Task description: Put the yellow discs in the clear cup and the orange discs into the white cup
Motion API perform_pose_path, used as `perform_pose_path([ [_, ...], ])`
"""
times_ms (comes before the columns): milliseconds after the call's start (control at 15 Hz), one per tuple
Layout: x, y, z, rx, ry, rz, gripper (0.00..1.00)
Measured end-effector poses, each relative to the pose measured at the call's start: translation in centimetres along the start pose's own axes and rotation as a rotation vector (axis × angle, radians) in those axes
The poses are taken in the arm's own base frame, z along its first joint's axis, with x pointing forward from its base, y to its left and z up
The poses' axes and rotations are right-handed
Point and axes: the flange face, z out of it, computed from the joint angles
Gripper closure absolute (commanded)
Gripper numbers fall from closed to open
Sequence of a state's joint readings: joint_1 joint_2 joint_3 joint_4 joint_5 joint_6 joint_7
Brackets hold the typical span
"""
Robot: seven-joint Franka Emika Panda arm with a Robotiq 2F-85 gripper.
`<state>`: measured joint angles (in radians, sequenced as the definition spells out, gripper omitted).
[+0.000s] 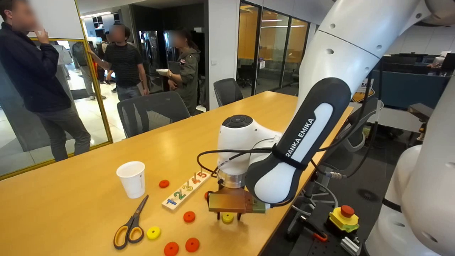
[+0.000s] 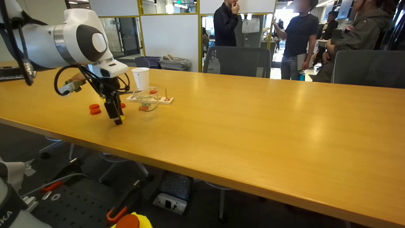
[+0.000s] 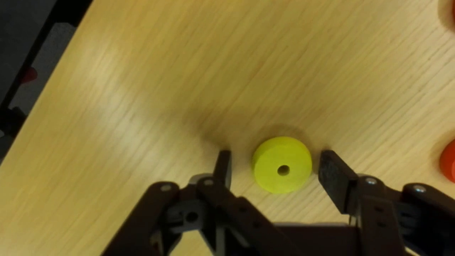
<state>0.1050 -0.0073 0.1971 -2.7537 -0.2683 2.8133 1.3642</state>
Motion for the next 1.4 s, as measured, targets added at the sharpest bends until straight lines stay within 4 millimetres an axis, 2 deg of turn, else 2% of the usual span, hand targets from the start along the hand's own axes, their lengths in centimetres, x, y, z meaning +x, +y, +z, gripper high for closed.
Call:
perform_pose_path([
  [133,0.1,0.0,-0.2,0.005,0.006,-0.004,0.81],
  [200,0.1,-0.1,-0.4,0.006,0.008,-0.004,0.76],
  [600,0.3,-0.1,-0.6,0.019,-0.012,-0.056,0.75],
  [733,0.4,-0.5,-1.4,0.047,-0.035,-0.109,0.75],
  [867,0.8,-1.0,-3.3,0.076,-0.032,-0.157,0.75],
  [1067,1.7,-1.2,-7.4,0.095,-0.002,-0.199,0.75],
  [1267,2.9,-0.4,-11.4,0.100,0.038,-0.201,0.75],
  [1400,4.3,0.5,-13.4,0.101,0.078,-0.185,0.75],
])
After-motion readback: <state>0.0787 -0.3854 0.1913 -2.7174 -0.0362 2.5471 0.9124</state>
